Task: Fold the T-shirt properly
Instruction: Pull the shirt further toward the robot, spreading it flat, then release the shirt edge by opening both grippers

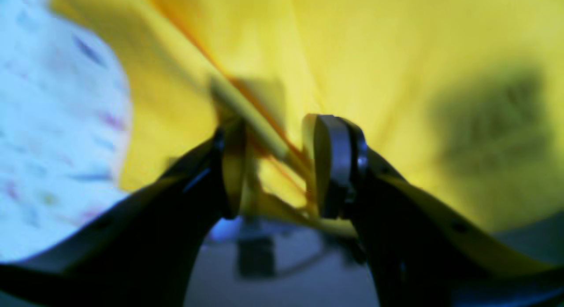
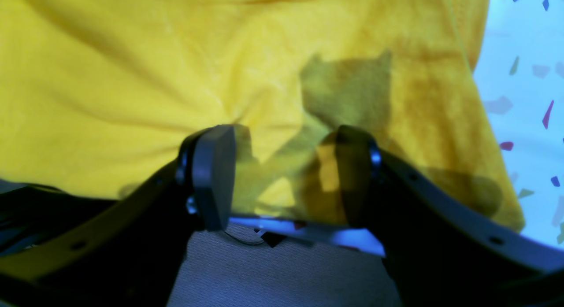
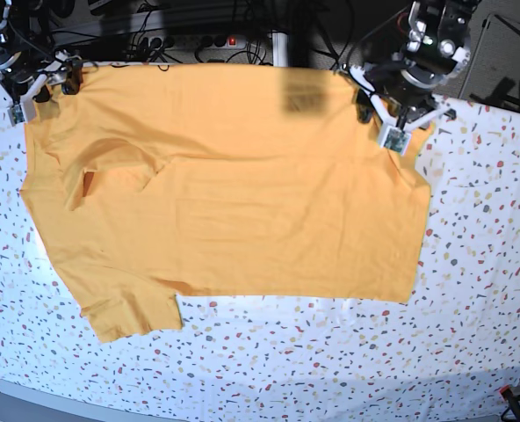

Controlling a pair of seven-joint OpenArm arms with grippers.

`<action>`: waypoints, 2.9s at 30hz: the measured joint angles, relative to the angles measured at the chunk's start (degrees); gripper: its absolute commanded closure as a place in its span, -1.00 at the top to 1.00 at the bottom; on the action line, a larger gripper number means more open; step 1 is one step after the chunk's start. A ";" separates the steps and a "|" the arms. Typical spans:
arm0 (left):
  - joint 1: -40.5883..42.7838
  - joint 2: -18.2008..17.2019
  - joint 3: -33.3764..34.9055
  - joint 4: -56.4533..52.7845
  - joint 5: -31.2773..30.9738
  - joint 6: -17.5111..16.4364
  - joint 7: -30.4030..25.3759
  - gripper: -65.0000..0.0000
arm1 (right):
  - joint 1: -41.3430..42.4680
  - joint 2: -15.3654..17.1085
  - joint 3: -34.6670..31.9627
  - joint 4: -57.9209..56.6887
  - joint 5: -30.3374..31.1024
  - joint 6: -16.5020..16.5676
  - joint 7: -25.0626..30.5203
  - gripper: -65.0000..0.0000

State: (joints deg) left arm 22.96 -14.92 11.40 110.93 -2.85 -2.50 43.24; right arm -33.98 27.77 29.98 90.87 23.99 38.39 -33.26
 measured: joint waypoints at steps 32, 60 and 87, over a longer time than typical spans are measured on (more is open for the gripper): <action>-0.59 0.04 0.17 -10.01 24.41 10.19 -1.79 -0.25 | 0.00 0.00 -0.02 0.00 1.70 -0.04 -0.02 0.11; -0.09 0.00 0.07 -5.53 39.04 17.55 4.87 -0.25 | 8.61 -0.46 -0.37 -0.11 4.70 -0.02 -0.07 0.11; -0.20 0.02 0.07 0.83 26.93 15.56 0.83 -0.25 | 13.20 -2.60 -0.33 3.23 7.37 0.02 -4.15 0.11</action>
State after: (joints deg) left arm 22.76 -14.90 11.46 111.77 24.08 13.06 44.07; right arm -20.78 25.17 29.65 94.11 31.35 38.41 -37.41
